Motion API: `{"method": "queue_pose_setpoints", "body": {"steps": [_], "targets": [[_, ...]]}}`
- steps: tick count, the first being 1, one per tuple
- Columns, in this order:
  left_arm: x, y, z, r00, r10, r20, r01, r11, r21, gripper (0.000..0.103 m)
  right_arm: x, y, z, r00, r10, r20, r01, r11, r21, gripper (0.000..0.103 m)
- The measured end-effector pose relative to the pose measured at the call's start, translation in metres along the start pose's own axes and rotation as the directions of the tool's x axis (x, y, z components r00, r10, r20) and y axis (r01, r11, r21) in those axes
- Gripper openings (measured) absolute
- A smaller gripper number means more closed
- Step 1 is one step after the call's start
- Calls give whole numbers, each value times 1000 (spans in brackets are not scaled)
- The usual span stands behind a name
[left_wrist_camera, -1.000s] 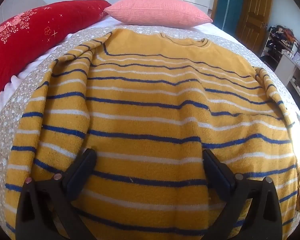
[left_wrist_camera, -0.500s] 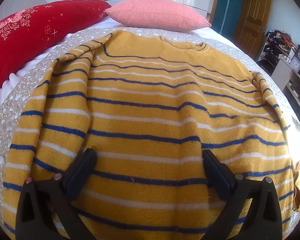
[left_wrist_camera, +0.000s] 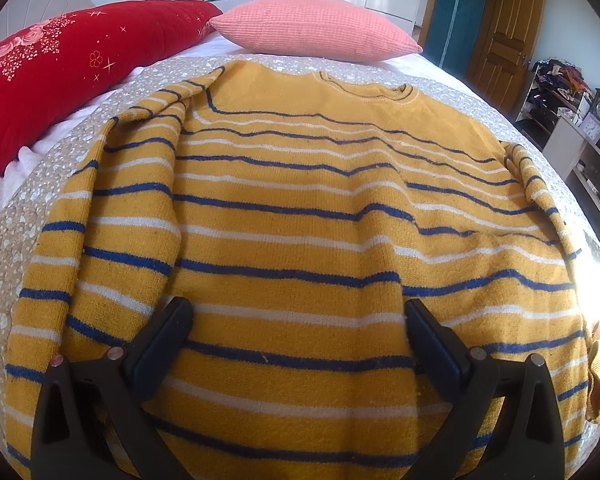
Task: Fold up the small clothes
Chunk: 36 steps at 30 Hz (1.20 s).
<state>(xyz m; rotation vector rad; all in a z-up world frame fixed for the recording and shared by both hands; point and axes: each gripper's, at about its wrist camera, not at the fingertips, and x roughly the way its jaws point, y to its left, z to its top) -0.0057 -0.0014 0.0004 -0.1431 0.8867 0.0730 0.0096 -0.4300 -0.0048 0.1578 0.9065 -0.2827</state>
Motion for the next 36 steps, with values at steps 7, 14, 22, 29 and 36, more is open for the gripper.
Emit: {"method": "queue_pose_setpoints", "body": {"steps": [7, 14, 22, 29, 36], "targets": [[1, -1, 1, 1000, 12, -8, -12, 1000, 9, 103, 0, 0, 0, 1000, 0, 0, 0, 1000, 0, 103], [2, -3, 2, 1000, 27, -15, -27, 999, 19, 103, 0, 0, 0, 1000, 0, 0, 0, 1000, 0, 103], [3, -3, 2, 999, 29, -16, -28, 999, 21, 103, 0, 0, 0, 1000, 0, 0, 0, 1000, 0, 103], [3, -3, 2, 999, 31, -16, -31, 999, 22, 103, 0, 0, 0, 1000, 0, 0, 0, 1000, 0, 103], [3, -5, 1, 999, 47, -16, -46, 998, 33, 103, 0, 0, 0, 1000, 0, 1, 0, 1000, 0, 103]]}}
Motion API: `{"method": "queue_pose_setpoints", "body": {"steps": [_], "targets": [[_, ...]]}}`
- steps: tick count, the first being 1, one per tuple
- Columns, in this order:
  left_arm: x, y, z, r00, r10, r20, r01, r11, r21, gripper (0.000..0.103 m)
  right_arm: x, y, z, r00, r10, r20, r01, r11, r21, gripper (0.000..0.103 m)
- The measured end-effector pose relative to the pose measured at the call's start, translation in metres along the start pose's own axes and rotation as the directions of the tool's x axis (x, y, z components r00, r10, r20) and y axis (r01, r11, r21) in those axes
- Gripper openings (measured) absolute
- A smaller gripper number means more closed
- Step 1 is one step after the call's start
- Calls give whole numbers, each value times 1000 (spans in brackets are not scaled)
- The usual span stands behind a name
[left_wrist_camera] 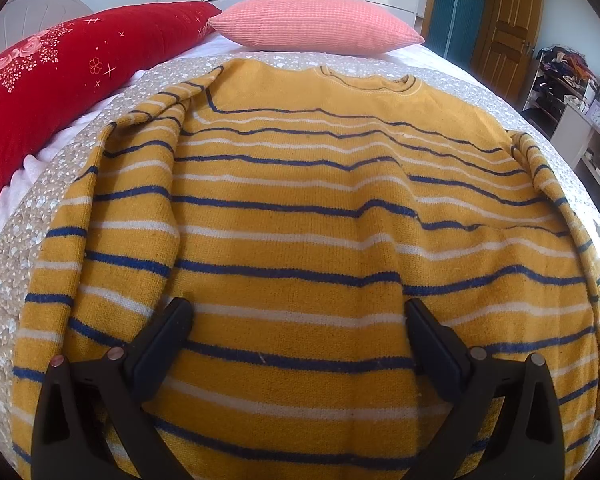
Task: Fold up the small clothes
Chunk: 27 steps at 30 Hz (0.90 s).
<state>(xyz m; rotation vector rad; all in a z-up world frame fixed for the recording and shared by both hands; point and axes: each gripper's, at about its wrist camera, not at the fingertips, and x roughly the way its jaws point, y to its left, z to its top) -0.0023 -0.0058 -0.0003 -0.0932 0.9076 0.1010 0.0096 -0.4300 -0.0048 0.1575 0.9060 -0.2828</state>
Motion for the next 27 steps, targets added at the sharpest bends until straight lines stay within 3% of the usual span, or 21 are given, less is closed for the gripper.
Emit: {"method": "queue_pose_setpoints", "body": {"steps": [27], "targets": [[1, -4, 1, 1000, 25, -3, -25, 1000, 14, 103, -4, -5, 0, 1000, 18, -5, -18, 1000, 1, 103]]}}
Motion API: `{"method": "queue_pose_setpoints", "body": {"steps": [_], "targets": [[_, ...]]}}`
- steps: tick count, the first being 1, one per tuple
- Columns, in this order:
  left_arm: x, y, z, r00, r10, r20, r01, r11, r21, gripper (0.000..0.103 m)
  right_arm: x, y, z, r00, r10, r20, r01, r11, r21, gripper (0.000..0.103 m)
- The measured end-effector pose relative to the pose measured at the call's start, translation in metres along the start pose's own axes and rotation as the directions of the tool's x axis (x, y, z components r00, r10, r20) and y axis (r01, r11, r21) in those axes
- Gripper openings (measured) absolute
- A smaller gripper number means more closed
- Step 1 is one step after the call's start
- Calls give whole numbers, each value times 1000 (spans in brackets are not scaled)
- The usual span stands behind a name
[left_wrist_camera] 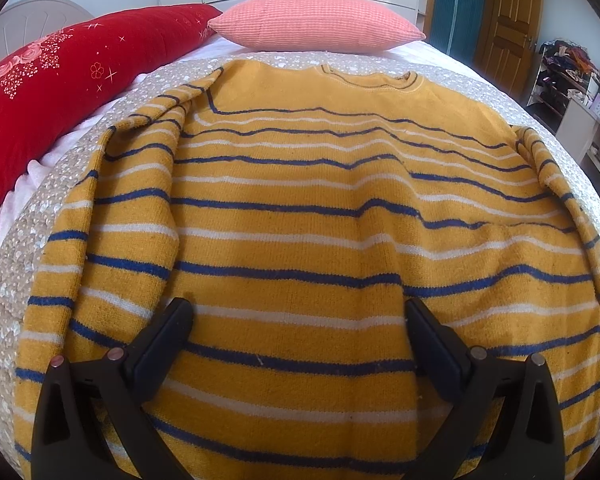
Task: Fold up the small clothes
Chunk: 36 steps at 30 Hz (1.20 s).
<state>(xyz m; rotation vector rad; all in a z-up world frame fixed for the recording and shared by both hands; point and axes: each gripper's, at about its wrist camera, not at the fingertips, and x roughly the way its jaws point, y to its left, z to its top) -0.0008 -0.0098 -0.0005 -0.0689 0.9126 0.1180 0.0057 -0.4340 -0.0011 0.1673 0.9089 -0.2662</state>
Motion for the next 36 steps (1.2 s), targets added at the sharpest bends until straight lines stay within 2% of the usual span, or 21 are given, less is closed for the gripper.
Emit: {"method": "queue_pose_setpoints", "body": {"steps": [3, 6, 7, 9, 11, 13, 15, 16, 19, 24, 28, 31, 36], "targets": [[0, 0, 0, 1000, 0, 0, 0, 1000, 0, 103, -24, 0, -3, 1000, -2, 20, 2, 1000, 8, 98], [1, 0, 1, 1000, -3, 1, 3, 1000, -2, 103, -76, 7, -15, 987, 48, 155, -55, 998, 40, 98], [1, 1, 1, 1000, -4, 1, 4, 1000, -3, 103, -97, 13, -21, 974, 49, 221, -57, 998, 28, 98], [1, 1, 1, 1000, -5, 2, 5, 1000, -4, 103, -136, 30, -35, 935, 72, 346, -68, 997, -23, 101], [1, 1, 1, 1000, -5, 2, 5, 1000, -4, 103, -157, 47, -45, 905, 137, 404, -112, 990, -86, 103], [1, 1, 1, 1000, -6, 3, 6, 1000, -5, 103, -158, 64, -48, 913, 229, 337, -204, 973, -110, 103], [1, 1, 1, 1000, -5, 4, 5, 1000, -5, 103, -152, 79, -53, 900, 342, 269, -325, 940, -108, 103], [1, 1, 1, 1000, -5, 3, 5, 1000, -5, 103, -150, 89, -55, 897, 359, 257, -341, 933, -113, 103], [1, 1, 1, 1000, -5, 3, 5, 1000, -5, 103, -135, 126, -64, 907, 361, 217, -323, 927, -191, 103], [0, 1, 0, 1000, -7, 5, 7, 1000, -7, 103, -92, 160, -65, 927, 337, 163, -301, 930, -211, 103], [0, 2, 0, 1000, -10, 8, 10, 1000, -10, 103, -53, 159, -68, 940, 333, 67, -320, 934, -157, 102], [0, 1, -1, 1000, -10, 9, 11, 1000, -12, 103, -49, 147, -66, 922, 381, 64, -374, 922, -99, 103], [-1, 1, -1, 1000, -10, 8, 10, 1000, -11, 103, -50, 155, -68, 935, 349, 65, -340, 932, -125, 103]]}}
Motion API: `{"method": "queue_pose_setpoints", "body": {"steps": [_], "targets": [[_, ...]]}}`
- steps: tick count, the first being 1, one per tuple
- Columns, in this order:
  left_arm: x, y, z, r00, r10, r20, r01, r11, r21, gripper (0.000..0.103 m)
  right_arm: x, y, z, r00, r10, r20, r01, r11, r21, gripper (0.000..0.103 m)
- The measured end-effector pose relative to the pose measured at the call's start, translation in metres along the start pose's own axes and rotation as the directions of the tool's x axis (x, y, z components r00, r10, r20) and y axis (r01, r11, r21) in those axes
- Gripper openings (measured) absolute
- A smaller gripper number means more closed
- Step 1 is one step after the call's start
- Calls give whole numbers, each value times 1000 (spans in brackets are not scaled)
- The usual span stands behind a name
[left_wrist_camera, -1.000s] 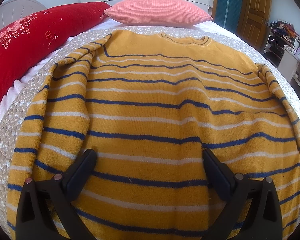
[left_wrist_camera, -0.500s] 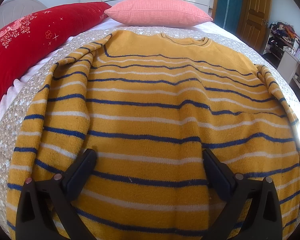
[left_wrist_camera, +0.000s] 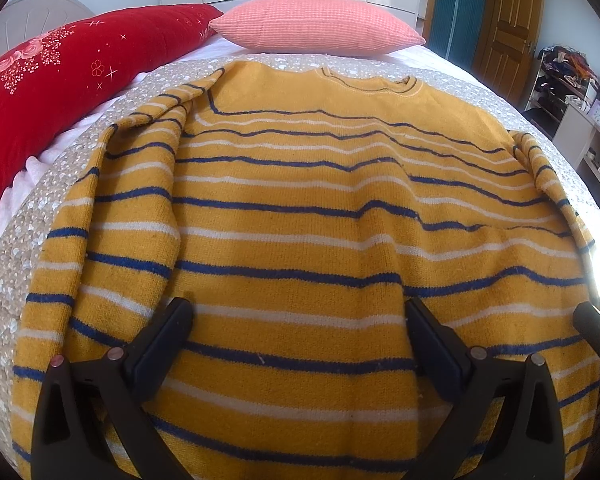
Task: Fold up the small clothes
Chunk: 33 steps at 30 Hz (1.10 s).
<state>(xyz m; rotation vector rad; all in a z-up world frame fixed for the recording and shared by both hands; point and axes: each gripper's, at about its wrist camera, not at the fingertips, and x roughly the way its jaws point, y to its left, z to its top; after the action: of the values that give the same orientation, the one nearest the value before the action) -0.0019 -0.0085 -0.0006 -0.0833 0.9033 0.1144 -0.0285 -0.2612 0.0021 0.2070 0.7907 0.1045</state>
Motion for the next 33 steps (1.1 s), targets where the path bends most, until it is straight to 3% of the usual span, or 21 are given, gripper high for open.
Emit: {"method": "queue_pose_setpoints", "body": {"steps": [13, 16, 18, 20, 25, 27, 29, 30, 31, 32, 33], "targets": [[-4, -3, 1, 999, 30, -12, -30, 999, 10, 103, 8, 2, 3, 999, -9, -31, 9, 1000, -22, 103], [-28, 0, 1, 999, 7, -53, -8, 1000, -12, 103, 7, 0, 2, 1000, 2, -25, -3, 1000, -15, 103], [-53, 8, -4, 998, -54, -32, 54, 998, -21, 103, 5, -2, 1, 1000, 14, -17, -14, 1000, -6, 103], [-85, 22, -9, 997, -70, 14, 70, 998, 0, 103, 4, -3, 0, 1000, 21, -14, -21, 1000, -2, 103], [-121, 73, -22, 990, 91, 111, -94, 995, 16, 103, 4, -2, 0, 1000, 23, -11, -23, 1000, -1, 103], [-108, 93, -26, 992, 112, 54, -112, 994, -5, 103, 4, -2, 0, 1000, 24, -10, -24, 1000, 0, 103], [-87, 110, -32, 997, 55, -48, -58, 997, -59, 102, 3, -2, 0, 1000, 21, -10, -21, 1000, -2, 103], [-81, 115, -35, 997, 6, -71, -12, 996, -84, 93, 4, -2, 0, 1000, 20, -10, -20, 1000, -2, 103], [-76, 116, -37, 995, -42, -88, 33, 994, -102, 68, 4, -2, 1, 1000, 20, -10, -20, 1000, -3, 103], [-70, 115, -39, 992, -50, -117, 38, 994, -102, 50, 4, -1, 1, 1000, 18, -11, -18, 1000, -3, 103], [-65, 114, -40, 990, -9, -140, -4, 996, -91, 38, 4, -1, 1, 1000, 17, -11, -17, 1000, -5, 103]]}}
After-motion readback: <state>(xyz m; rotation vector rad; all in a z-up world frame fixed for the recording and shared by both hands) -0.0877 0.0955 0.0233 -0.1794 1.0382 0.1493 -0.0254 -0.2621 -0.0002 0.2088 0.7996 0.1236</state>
